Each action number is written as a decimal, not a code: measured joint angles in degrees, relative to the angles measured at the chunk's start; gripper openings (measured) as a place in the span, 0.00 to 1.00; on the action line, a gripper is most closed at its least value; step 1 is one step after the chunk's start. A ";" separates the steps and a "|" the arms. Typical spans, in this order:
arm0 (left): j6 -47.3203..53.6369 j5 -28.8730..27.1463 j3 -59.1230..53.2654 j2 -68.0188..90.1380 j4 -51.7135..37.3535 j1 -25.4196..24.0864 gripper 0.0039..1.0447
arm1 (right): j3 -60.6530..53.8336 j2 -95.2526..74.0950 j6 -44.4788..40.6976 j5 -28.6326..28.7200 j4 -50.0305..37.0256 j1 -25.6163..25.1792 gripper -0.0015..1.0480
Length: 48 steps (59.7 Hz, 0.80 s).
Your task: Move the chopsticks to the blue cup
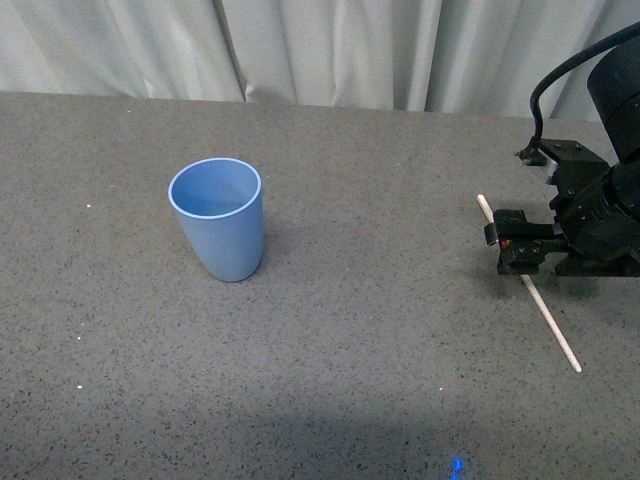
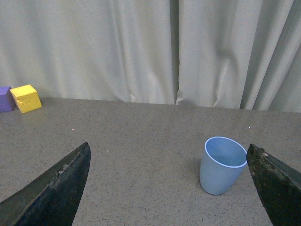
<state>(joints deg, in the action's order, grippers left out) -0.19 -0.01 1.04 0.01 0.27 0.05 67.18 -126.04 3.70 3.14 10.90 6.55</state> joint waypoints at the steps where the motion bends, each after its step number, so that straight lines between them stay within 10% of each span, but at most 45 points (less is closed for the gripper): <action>1: 0.00 0.00 0.00 0.00 0.00 0.00 0.94 | 0.20 -0.11 0.00 -0.07 0.09 0.02 0.59; 24: 0.00 0.00 0.00 0.00 -0.02 0.00 0.94 | 1.70 -1.03 0.68 -0.07 1.64 0.31 0.02; 48: 0.00 0.00 0.00 0.00 0.00 0.00 0.94 | -4.72 4.52 0.33 0.20 -8.63 0.44 0.01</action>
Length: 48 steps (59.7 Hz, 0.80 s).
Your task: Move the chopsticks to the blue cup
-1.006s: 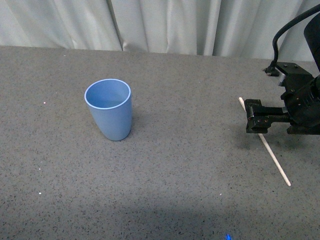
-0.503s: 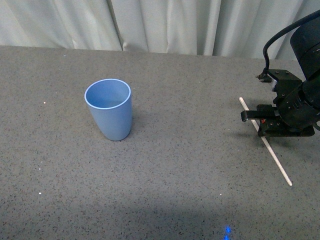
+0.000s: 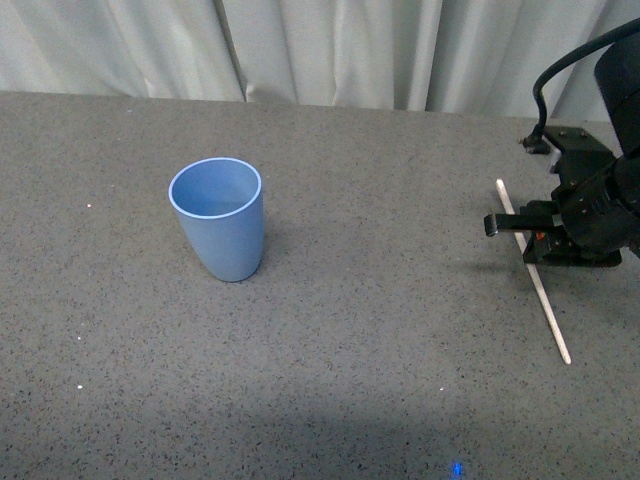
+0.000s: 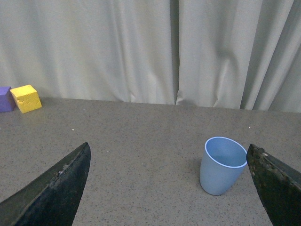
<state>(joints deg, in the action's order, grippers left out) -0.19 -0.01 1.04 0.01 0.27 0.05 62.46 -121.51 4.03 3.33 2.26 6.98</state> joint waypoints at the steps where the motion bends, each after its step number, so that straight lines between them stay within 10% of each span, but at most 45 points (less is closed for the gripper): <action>1: 0.00 0.00 0.00 0.00 0.00 0.00 0.94 | -0.57 0.63 -0.07 0.35 -1.03 0.04 0.01; 28: 0.00 0.00 0.00 0.00 0.00 0.00 0.94 | -11.91 16.28 3.17 15.98 -52.85 10.95 0.01; 48: 0.00 0.00 0.00 0.00 0.00 0.00 0.94 | -4.74 6.62 2.64 17.42 -57.68 24.30 0.01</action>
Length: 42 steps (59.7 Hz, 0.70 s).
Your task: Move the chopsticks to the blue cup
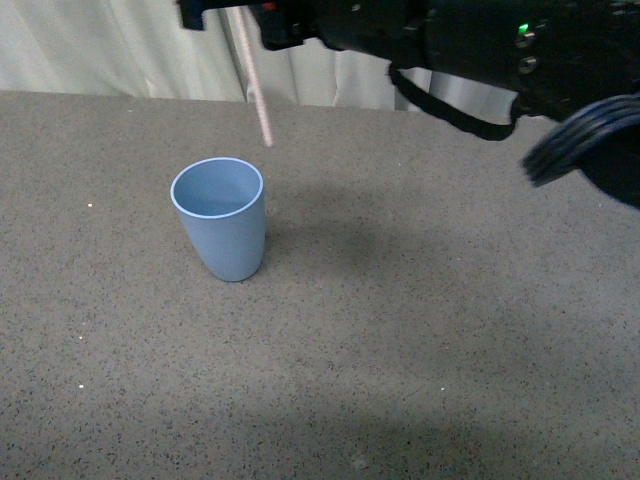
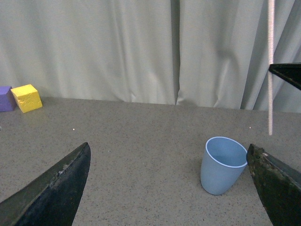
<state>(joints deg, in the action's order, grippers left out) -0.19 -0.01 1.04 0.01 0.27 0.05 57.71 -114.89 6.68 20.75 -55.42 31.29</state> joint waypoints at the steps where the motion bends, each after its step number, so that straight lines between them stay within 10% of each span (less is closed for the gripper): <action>1: 0.00 0.00 0.00 0.00 -0.02 0.00 0.94 | 0.28 -0.20 0.04 0.02 0.00 0.24 0.01; 23: 0.00 -0.02 0.00 0.00 0.00 0.00 0.94 | 6.01 -6.67 0.48 -0.72 1.20 2.86 0.01; 42: 0.00 -0.02 0.00 0.00 -0.02 0.00 0.94 | 4.52 -6.27 0.48 -4.02 -0.02 2.16 0.51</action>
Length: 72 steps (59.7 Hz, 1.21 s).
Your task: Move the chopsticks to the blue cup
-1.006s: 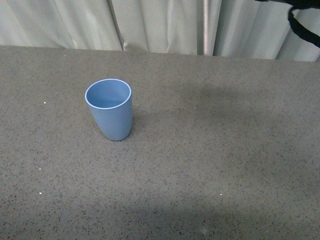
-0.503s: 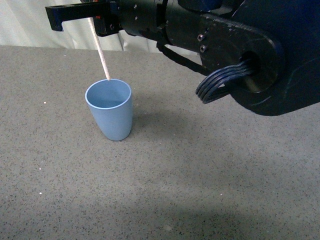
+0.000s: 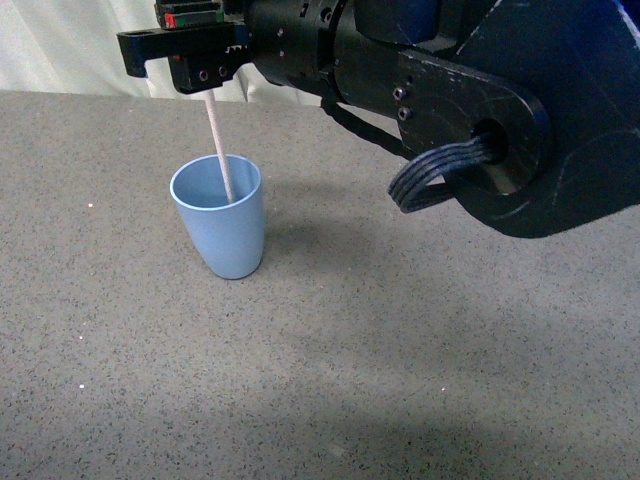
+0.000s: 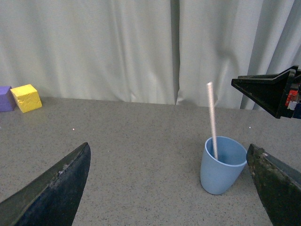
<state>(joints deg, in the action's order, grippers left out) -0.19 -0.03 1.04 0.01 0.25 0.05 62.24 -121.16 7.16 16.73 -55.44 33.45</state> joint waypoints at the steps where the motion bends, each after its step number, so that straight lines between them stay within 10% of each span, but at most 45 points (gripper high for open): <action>1: 0.00 0.02 0.00 0.00 0.02 0.00 0.94 | -0.39 0.13 0.00 -0.44 -0.28 -0.09 0.53; 16: 0.00 0.02 0.00 0.00 0.00 0.00 0.94 | -8.04 6.60 -0.68 -10.27 -0.26 -2.56 0.93; 28: 0.00 0.00 0.00 0.00 0.02 0.00 0.94 | -21.46 15.63 -5.81 -42.40 -9.57 -5.01 0.62; 48: 0.00 0.02 0.00 0.00 0.02 0.00 0.94 | -45.86 37.05 -7.08 -32.85 -11.41 -16.94 0.01; 72: 0.00 0.00 0.00 0.00 0.02 0.00 0.94 | -56.70 56.48 -7.15 -25.16 -2.58 -24.74 0.01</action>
<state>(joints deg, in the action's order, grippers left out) -0.19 -0.03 1.04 0.01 0.27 0.05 5.54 -64.69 0.01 -8.43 -58.02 8.71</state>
